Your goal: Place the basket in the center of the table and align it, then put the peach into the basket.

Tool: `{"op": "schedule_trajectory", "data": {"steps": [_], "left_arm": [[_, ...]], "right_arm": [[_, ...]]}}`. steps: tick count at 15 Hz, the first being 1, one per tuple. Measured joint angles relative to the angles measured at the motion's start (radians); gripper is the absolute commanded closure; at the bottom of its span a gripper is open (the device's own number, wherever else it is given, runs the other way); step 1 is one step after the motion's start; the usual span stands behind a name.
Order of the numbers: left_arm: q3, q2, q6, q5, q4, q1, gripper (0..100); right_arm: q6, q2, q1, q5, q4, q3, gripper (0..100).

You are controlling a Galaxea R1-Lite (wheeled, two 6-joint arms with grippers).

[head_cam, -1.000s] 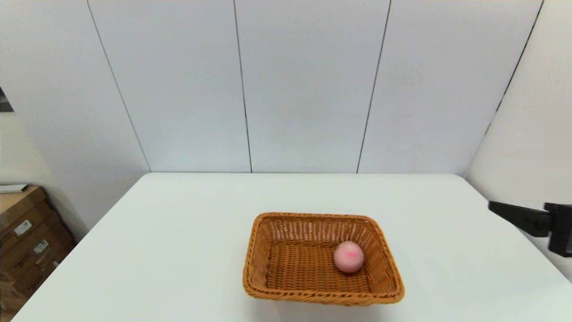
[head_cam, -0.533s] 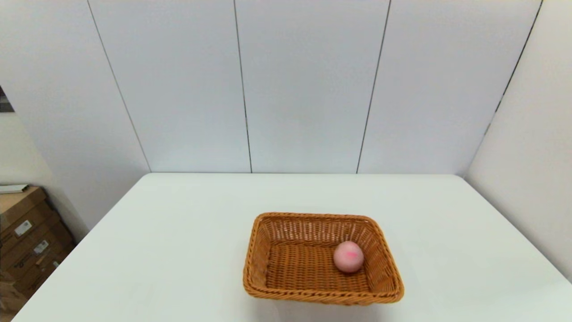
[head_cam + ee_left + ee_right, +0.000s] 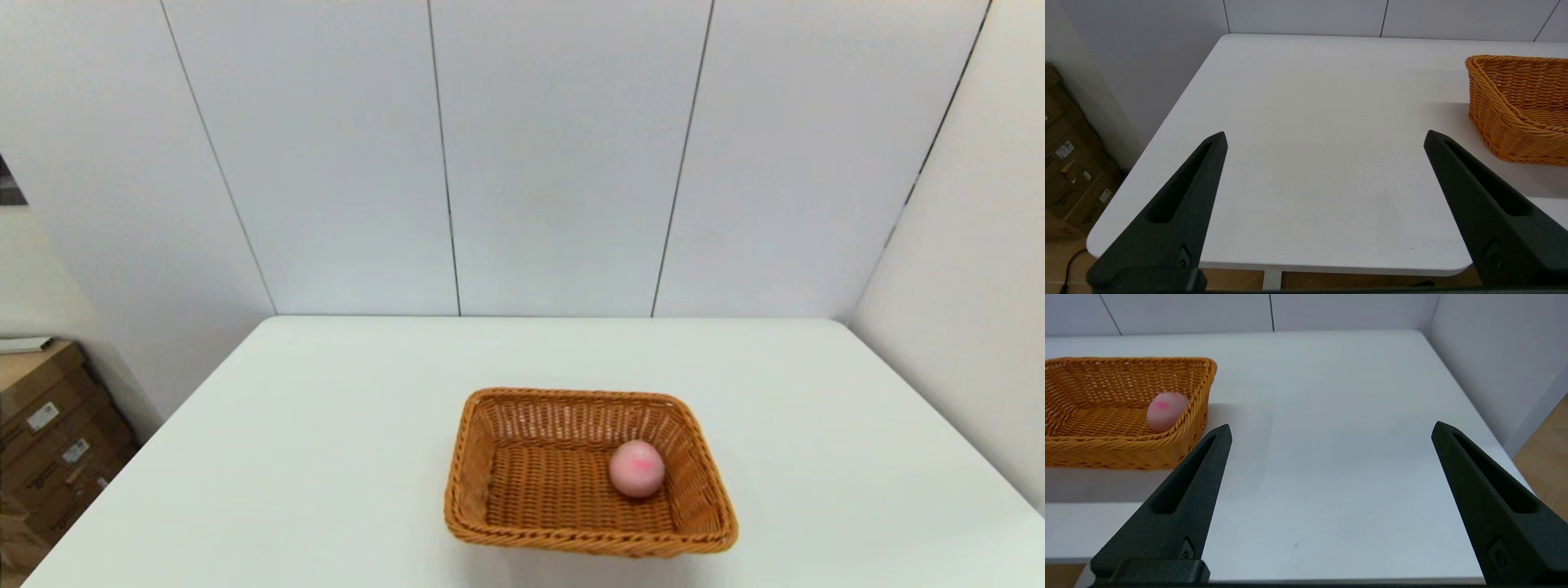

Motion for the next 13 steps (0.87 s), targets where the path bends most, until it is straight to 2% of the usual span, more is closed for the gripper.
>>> {"op": "schedule_trajectory", "data": {"steps": [3,13], "left_arm": [[0.0,0.0,0.0,0.0,0.0,0.0,0],[0.0,0.0,0.0,0.0,0.0,0.0,0]], "right_arm": [[-0.021,-0.066,-0.002,0.019,0.01,0.047,0],[-0.006,-0.09,-0.002,0.02,0.003,0.059,0]]}}
